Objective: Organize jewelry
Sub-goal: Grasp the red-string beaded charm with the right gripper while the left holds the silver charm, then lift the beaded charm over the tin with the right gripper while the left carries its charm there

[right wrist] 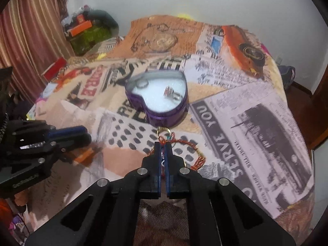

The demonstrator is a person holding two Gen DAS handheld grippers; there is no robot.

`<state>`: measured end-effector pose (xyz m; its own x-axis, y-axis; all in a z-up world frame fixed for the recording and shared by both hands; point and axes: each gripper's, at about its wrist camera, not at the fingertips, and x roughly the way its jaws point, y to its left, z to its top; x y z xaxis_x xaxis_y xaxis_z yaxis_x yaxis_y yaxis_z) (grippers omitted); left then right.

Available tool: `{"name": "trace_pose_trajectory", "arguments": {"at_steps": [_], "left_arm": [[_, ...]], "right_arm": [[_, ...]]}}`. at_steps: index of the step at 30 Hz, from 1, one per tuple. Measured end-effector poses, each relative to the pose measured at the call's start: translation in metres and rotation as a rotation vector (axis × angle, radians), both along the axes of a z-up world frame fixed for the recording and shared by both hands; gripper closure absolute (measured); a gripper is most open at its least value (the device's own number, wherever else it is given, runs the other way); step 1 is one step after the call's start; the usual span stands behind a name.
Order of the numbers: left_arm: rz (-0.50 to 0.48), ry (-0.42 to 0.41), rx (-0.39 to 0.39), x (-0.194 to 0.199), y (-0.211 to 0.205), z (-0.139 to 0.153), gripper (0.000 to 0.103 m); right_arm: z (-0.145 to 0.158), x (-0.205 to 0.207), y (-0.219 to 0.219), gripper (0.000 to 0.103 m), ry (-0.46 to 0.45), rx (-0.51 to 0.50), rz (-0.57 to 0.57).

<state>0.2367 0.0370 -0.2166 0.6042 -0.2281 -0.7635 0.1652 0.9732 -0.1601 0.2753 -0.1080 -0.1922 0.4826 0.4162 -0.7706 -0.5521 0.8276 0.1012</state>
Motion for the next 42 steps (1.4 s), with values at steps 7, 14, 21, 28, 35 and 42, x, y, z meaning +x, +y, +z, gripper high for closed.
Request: {"name": "trace_pose_trajectory", "arguments": {"at_steps": [7, 14, 21, 28, 35, 42], "left_arm": [[-0.004, -0.012, 0.008, -0.006, -0.002, 0.005, 0.094], [0.001, 0.003, 0.005, -0.002, 0.002, -0.003, 0.094], [0.004, 0.022, -0.002, 0.003, 0.004, -0.013, 0.094], [0.002, 0.026, -0.003, 0.005, 0.002, -0.016, 0.094], [0.001, 0.012, 0.004, 0.002, 0.000, -0.007, 0.094], [0.011, -0.025, 0.005, -0.003, 0.000, 0.013, 0.094]], "right_arm": [[0.004, 0.002, 0.004, 0.098, 0.009, -0.039, 0.010], [-0.023, 0.014, 0.014, 0.081, 0.074, -0.096, 0.006], [-0.034, 0.024, 0.015, 0.081, 0.066, -0.125, 0.023], [-0.038, 0.024, 0.019, 0.090, 0.038, -0.163, 0.044], [-0.024, 0.025, 0.003, 0.096, 0.058, -0.057, 0.007], [0.020, 0.009, -0.006, 0.096, -0.013, 0.017, 0.018]]}}
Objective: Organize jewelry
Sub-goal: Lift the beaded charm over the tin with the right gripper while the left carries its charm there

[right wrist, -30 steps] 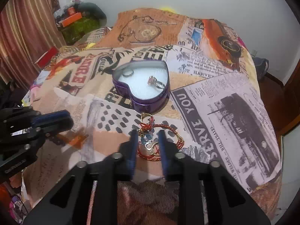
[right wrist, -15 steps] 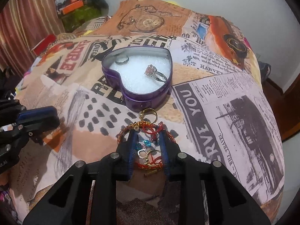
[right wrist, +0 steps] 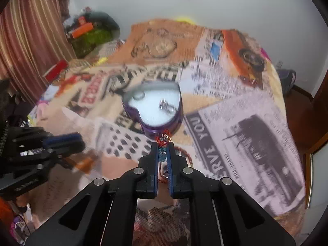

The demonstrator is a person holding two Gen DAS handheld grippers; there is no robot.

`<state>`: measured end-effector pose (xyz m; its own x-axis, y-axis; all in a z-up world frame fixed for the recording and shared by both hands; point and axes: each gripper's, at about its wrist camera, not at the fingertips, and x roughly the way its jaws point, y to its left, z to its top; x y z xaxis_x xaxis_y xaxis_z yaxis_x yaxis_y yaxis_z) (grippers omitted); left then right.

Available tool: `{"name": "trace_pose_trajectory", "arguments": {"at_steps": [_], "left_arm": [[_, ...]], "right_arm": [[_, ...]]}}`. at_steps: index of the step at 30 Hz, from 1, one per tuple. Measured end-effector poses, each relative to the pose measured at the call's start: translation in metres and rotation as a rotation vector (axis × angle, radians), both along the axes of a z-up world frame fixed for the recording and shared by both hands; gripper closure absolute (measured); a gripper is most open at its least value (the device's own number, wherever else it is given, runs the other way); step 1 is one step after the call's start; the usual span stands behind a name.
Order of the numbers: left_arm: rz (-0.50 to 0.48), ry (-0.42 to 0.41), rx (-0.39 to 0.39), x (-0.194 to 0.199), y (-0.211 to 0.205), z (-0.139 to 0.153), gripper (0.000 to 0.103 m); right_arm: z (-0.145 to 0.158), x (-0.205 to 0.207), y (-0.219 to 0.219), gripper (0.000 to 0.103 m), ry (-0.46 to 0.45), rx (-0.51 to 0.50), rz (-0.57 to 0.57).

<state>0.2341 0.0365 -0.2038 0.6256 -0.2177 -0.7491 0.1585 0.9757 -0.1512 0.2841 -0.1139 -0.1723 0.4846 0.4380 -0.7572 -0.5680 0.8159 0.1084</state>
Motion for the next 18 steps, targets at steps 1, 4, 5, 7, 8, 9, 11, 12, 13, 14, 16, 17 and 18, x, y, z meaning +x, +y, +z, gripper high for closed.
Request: {"name": "trace_pose_trajectory", "arguments": {"at_steps": [1, 4, 5, 7, 8, 9, 11, 12, 13, 14, 16, 17, 18], "left_arm": [[0.000, -0.006, 0.000, 0.000, 0.000, 0.004, 0.094], [0.001, -0.030, 0.006, 0.001, -0.001, 0.015, 0.094], [0.001, -0.038, 0.006, 0.002, -0.001, 0.019, 0.094], [0.003, -0.051, 0.005, 0.004, -0.001, 0.025, 0.094], [0.004, -0.057, 0.005, 0.007, -0.001, 0.028, 0.094], [0.004, -0.061, 0.006, 0.009, -0.001, 0.030, 0.094], [0.006, -0.074, 0.010, 0.014, -0.002, 0.036, 0.094], [0.006, -0.078, 0.010, 0.015, -0.002, 0.037, 0.094], [0.006, -0.084, 0.011, 0.017, -0.002, 0.040, 0.094], [0.008, -0.089, 0.012, 0.020, -0.002, 0.042, 0.094], [0.009, -0.099, 0.013, 0.025, -0.002, 0.045, 0.094], [0.010, -0.103, 0.014, 0.028, -0.003, 0.047, 0.094], [0.010, -0.107, 0.014, 0.032, -0.003, 0.049, 0.094]], "right_arm": [[0.008, -0.002, -0.002, 0.096, -0.009, 0.014, 0.003], [0.024, -0.005, -0.004, 0.096, -0.041, 0.038, 0.001], [0.029, -0.005, -0.004, 0.096, -0.050, 0.048, -0.001], [0.035, -0.004, -0.005, 0.096, -0.064, 0.064, -0.003], [0.038, -0.005, -0.005, 0.096, -0.073, 0.072, -0.004], [0.040, -0.004, -0.005, 0.096, -0.077, 0.079, -0.006], [0.042, -0.002, -0.005, 0.096, -0.083, 0.090, -0.010], [0.044, -0.001, -0.005, 0.096, -0.087, 0.097, -0.012], [0.046, -0.001, -0.005, 0.096, -0.090, 0.103, -0.012], [0.048, 0.001, -0.004, 0.096, -0.096, 0.110, -0.014], [0.052, 0.004, -0.004, 0.096, -0.107, 0.120, -0.012], [0.055, 0.004, -0.004, 0.096, -0.113, 0.124, -0.012], [0.058, 0.006, -0.004, 0.096, -0.120, 0.128, -0.013]]}}
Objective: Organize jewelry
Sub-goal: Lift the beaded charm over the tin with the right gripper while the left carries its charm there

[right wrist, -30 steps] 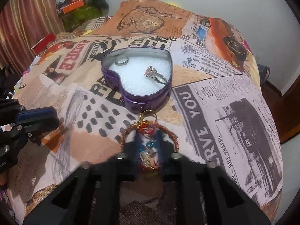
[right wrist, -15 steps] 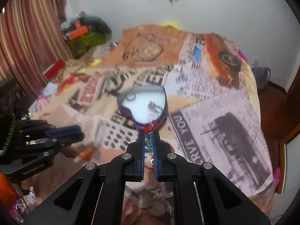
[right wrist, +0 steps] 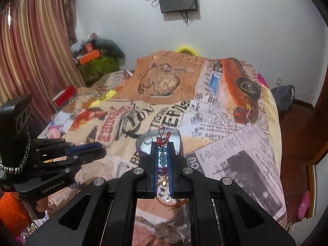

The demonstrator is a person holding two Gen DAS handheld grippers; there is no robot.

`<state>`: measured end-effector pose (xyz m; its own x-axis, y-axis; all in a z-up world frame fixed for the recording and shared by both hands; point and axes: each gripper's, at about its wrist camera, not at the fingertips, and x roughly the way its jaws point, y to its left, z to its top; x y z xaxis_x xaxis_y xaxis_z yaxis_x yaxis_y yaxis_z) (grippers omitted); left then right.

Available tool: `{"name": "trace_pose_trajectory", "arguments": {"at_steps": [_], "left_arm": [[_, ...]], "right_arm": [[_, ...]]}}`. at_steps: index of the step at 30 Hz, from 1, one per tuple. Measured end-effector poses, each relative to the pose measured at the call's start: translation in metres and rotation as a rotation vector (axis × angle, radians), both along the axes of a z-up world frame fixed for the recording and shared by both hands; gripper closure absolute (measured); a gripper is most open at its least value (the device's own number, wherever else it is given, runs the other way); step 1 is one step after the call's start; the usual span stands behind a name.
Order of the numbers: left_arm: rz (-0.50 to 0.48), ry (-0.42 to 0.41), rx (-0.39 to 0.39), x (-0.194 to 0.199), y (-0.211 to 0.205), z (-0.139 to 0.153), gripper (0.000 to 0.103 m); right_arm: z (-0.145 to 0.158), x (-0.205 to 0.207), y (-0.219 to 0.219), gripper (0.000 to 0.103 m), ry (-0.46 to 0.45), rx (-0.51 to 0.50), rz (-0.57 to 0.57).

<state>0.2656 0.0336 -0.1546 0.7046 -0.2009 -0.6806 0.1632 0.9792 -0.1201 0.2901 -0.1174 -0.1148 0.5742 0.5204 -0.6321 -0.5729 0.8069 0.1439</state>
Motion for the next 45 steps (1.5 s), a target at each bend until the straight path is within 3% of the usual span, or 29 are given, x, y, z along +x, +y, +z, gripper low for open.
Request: {"name": "trace_pose_trajectory", "arguments": {"at_steps": [18, 22, 33, 45], "left_arm": [[0.004, -0.005, 0.020, 0.054, -0.001, -0.002, 0.094], [0.003, 0.016, 0.016, 0.064, 0.001, -0.014, 0.094], [-0.027, 0.126, 0.018, 0.087, -0.004, -0.058, 0.094], [-0.044, 0.134, 0.026, 0.093, -0.009, -0.067, 0.094]], "right_arm": [[0.015, 0.034, 0.021, 0.096, -0.033, 0.064, 0.006], [0.006, 0.041, 0.027, 0.096, -0.007, 0.062, 0.010], [-0.059, 0.070, 0.038, 0.096, 0.188, 0.016, 0.017], [-0.076, 0.080, 0.046, 0.096, 0.218, -0.025, 0.027]]}}
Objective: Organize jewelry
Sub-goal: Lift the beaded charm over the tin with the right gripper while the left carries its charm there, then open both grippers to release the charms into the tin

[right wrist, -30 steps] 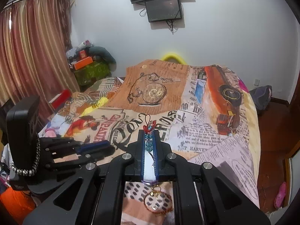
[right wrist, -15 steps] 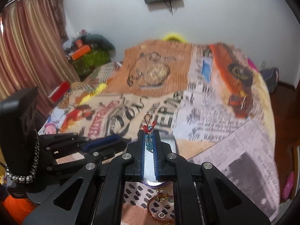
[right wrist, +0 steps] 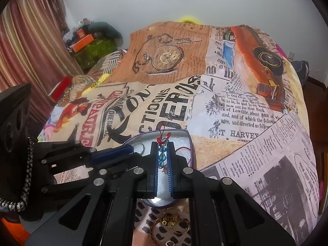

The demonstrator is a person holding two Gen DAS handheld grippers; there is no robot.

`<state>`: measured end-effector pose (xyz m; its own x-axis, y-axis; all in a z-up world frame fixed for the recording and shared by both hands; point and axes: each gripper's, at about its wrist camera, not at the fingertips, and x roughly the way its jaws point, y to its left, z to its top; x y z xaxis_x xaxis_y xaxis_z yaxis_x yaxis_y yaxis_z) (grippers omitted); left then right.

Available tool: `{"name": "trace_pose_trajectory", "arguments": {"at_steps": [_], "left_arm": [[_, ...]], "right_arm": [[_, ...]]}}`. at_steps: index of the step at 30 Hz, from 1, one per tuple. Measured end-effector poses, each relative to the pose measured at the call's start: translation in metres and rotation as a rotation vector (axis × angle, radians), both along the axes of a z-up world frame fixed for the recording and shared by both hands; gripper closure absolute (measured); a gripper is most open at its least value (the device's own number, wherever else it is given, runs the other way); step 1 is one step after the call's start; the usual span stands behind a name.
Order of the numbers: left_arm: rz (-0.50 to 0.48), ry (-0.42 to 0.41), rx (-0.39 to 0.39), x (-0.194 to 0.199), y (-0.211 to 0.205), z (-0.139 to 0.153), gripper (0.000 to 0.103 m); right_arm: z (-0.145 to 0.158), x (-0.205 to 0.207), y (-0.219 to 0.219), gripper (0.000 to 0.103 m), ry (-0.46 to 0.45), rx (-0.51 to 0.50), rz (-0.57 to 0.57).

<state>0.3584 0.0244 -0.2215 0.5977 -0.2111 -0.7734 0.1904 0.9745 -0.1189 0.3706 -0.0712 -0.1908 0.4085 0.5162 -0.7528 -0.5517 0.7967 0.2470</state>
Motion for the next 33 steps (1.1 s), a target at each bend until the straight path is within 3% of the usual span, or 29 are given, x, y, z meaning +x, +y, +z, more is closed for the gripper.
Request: {"name": "trace_pose_trajectory", "arguments": {"at_steps": [15, 20, 33], "left_arm": [[0.050, -0.001, -0.001, -0.010, 0.015, 0.008, 0.092], [0.070, -0.032, 0.007, -0.020, 0.021, 0.021, 0.075], [0.090, -0.073, 0.003, -0.056, 0.026, 0.058, 0.074]], "right_arm": [[-0.009, -0.001, 0.008, 0.096, 0.016, -0.074, -0.001], [-0.003, -0.006, 0.009, 0.095, -0.003, -0.100, -0.005], [0.030, -0.032, -0.006, 0.094, -0.045, -0.098, -0.041]]}}
